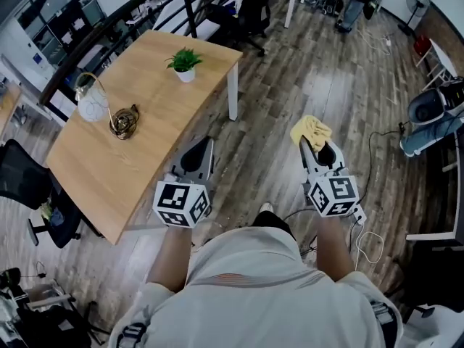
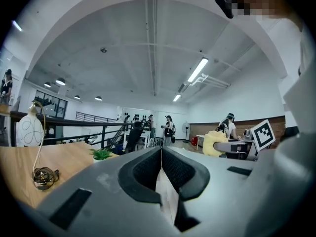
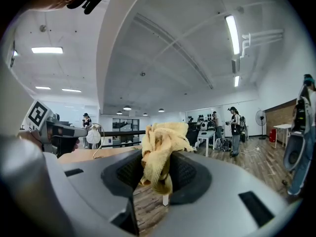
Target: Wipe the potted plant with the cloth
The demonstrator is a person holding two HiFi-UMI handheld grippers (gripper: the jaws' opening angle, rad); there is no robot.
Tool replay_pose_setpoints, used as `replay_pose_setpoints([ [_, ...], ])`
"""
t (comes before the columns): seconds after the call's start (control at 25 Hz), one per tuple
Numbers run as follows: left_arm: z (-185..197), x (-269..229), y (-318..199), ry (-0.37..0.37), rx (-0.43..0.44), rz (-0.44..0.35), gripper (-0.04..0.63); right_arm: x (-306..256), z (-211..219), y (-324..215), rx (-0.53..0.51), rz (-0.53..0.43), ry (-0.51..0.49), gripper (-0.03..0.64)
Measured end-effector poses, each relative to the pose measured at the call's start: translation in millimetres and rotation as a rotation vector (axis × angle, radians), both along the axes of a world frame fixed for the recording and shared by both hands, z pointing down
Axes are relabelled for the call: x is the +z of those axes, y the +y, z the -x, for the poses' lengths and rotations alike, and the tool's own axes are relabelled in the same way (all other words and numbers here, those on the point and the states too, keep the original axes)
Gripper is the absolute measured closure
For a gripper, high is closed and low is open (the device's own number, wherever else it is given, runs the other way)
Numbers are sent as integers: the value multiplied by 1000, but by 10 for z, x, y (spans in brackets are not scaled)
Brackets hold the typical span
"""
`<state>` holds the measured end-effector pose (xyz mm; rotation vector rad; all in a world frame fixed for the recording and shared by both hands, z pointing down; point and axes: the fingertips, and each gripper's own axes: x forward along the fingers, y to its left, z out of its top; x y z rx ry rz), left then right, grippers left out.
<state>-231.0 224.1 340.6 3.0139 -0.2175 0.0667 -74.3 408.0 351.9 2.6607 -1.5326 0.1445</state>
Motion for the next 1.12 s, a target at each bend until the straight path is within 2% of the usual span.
replay_pose_setpoints([
  [0.36, -978, -89, -183, -16, -92, 2, 578, 27, -1106, -370, -126, -12, -31, 431],
  [0.52, -1230, 14, -247, -34, -162, 32, 578, 115, -1488, -529, -202, 13, -45, 431],
  [0.68, -1437, 202, -379, -82, -218, 66, 578, 273, -1753, -665, -254, 42, -74, 431],
  [0.88, -1739, 246, -546, -97, -223, 56, 578, 473, -2159, -792, -240, 62, -117, 431],
  [1.12, -2121, 446, -941, -119, -223, 69, 578, 541, -2571, -1161, -227, 70, -118, 431],
])
